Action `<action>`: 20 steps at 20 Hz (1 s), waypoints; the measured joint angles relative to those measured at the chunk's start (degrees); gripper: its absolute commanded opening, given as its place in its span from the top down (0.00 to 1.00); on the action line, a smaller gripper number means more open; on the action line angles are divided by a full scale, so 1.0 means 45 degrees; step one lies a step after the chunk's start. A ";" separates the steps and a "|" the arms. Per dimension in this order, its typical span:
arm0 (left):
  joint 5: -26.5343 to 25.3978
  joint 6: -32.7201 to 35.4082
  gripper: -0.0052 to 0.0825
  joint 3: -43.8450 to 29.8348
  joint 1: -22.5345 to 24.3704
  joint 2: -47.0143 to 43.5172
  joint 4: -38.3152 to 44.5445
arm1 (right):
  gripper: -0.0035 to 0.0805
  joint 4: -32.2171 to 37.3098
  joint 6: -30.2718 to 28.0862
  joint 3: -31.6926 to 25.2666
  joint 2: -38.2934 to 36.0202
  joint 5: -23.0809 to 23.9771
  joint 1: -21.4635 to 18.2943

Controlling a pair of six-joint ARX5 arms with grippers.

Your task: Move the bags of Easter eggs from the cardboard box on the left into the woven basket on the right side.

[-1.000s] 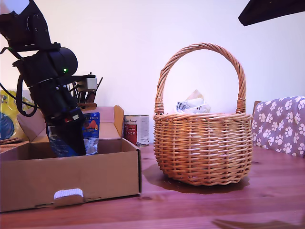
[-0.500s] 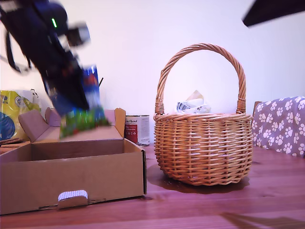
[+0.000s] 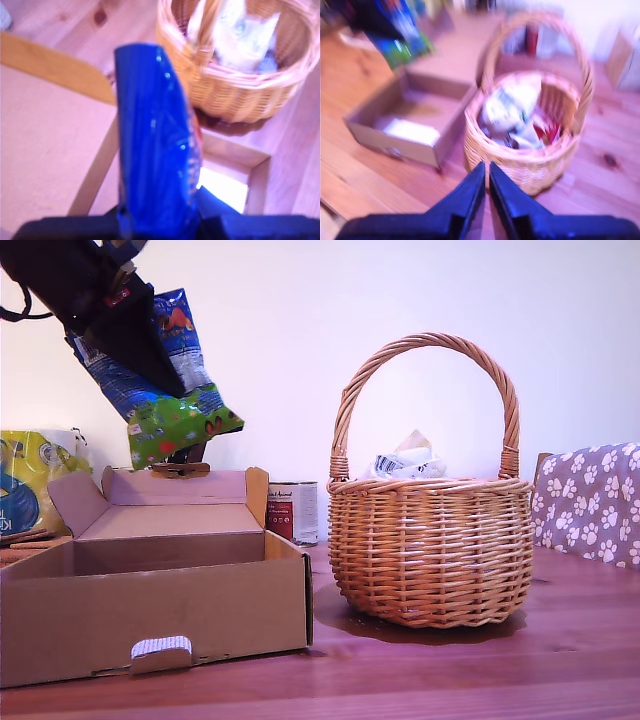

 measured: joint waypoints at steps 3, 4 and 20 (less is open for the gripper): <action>-0.0010 -0.0884 0.94 -0.1069 -0.0801 -0.0340 0.1797 | 0.97 -0.0544 0.0223 0.0000 -0.0165 -0.0049 0.0000; -0.0151 -0.1166 0.94 -0.1258 -0.1234 -0.0340 0.2477 | 0.97 -0.0588 0.0248 0.0000 -0.0126 -0.0199 0.0000; -0.4741 -0.3900 0.96 -0.2161 -0.6543 0.3172 1.4207 | 0.97 -0.0223 0.0277 0.0000 -0.0112 -0.0238 0.0000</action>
